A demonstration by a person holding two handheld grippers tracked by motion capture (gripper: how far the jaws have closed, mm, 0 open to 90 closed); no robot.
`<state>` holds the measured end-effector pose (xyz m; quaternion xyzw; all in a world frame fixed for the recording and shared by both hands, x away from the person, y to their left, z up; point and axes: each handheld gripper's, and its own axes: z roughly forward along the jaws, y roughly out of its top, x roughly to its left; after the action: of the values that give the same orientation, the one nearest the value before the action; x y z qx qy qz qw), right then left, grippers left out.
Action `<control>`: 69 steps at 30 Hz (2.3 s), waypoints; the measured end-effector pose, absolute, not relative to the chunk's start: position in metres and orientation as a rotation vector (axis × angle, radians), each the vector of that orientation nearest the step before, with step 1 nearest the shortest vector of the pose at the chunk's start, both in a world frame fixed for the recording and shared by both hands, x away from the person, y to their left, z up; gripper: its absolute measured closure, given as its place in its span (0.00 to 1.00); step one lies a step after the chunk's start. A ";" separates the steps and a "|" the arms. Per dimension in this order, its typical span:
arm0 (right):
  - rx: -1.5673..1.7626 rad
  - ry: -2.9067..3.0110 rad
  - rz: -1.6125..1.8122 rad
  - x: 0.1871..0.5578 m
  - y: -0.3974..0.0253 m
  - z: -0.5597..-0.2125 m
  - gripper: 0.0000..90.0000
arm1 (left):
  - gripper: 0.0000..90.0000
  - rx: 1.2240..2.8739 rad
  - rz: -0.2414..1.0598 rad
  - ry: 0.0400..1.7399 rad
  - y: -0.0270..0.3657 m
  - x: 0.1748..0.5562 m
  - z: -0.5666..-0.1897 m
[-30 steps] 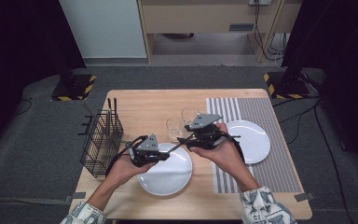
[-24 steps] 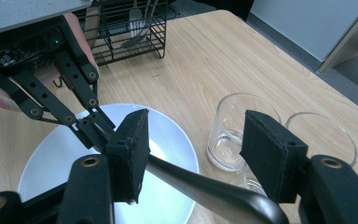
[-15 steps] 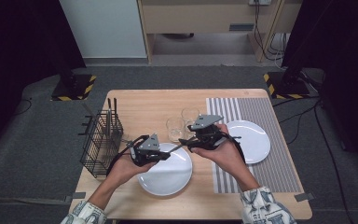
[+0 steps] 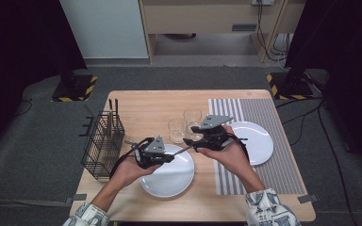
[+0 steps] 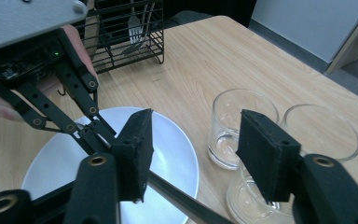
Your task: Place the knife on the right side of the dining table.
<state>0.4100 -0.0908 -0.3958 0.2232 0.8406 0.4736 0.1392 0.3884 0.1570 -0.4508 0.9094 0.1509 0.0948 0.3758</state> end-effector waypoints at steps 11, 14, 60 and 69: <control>0.604 2.440 1.326 0.403 -0.087 -0.391 0.65 | 0.98 2.335 0.247 0.424 0.158 0.393 -0.453; 0.587 2.448 1.294 0.402 -0.084 -0.395 0.65 | 0.98 2.342 0.248 0.425 0.157 0.394 -0.454; 0.562 2.530 1.204 0.400 -0.090 -0.441 0.62 | 0.98 2.326 0.193 0.389 0.158 0.391 -0.456; 0.555 2.523 1.221 0.399 -0.088 -0.441 0.52 | 0.98 2.326 0.201 0.387 0.160 0.392 -0.451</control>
<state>0.3993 -0.0876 -0.4411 0.1923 0.8741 0.4230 0.1415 0.3925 0.1597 -0.4511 0.9099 0.1512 0.0786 0.3781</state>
